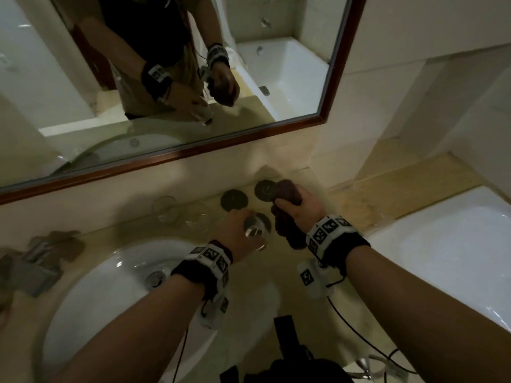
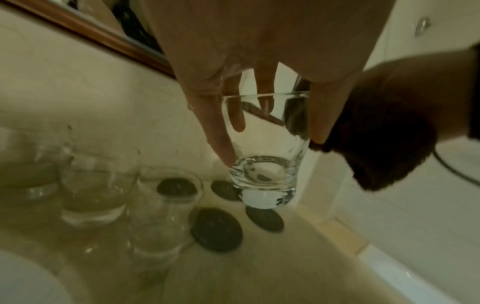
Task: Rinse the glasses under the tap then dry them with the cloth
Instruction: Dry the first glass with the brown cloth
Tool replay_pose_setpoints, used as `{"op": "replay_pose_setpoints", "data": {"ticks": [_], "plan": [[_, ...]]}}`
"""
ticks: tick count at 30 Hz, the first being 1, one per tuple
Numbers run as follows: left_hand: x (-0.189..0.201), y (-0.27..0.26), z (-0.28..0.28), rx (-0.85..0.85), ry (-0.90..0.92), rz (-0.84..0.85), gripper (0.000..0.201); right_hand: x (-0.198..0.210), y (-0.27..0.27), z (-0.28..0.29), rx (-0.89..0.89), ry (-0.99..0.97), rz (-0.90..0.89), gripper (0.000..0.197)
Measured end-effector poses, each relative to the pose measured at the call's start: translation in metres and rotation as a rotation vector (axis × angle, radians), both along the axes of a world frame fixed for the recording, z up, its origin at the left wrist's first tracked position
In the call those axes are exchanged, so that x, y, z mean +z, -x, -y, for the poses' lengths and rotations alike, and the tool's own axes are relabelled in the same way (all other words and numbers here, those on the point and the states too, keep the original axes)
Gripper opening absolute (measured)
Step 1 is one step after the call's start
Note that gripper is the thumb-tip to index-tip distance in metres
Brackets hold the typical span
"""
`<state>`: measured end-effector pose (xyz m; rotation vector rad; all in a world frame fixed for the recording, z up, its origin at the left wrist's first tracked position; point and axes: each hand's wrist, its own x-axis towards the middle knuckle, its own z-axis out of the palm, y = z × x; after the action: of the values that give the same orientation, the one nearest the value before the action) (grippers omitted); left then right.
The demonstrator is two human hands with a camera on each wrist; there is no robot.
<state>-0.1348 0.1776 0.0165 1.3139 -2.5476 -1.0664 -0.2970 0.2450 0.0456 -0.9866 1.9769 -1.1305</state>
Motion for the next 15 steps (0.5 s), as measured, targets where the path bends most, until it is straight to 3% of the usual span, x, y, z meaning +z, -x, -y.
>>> {"op": "replay_pose_setpoints", "data": {"ticks": [4,7,10,15], "plan": [[0.039,-0.034,0.016,0.183,-0.082,-0.226,0.061,0.011,-0.033,0.026,0.024,0.026,0.021,0.053],[0.059,-0.071,0.029,0.400,-0.205,-0.433,0.057,0.027,-0.068,0.044,0.072,0.065,-0.032,0.040],[0.077,-0.114,0.042,0.578,-0.267,-0.631,0.051,0.048,-0.110,0.060,0.109,0.139,-0.050,0.041],[0.102,-0.191,0.056,0.736,-0.302,-0.826,0.047,0.093,-0.186,0.083,0.260,0.230,-0.061,0.031]]}}
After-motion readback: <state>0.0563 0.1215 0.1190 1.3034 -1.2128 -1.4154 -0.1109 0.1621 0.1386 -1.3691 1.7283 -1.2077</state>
